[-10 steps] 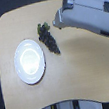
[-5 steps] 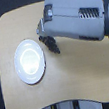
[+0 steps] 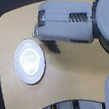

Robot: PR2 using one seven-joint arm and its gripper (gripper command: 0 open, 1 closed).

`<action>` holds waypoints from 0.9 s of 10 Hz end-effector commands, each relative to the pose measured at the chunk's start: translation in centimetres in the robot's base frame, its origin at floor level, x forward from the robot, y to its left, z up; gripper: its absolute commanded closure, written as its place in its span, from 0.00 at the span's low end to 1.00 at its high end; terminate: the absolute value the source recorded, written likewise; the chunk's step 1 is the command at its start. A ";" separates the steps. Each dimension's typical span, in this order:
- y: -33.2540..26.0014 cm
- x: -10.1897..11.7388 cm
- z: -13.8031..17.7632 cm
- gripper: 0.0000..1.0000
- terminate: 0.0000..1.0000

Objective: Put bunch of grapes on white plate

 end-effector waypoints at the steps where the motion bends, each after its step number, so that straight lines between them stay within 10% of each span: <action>1: 2.9 2.7 -4.4 0.00 0.00; 9: 0.5 2.2 -6.1 0.00 0.00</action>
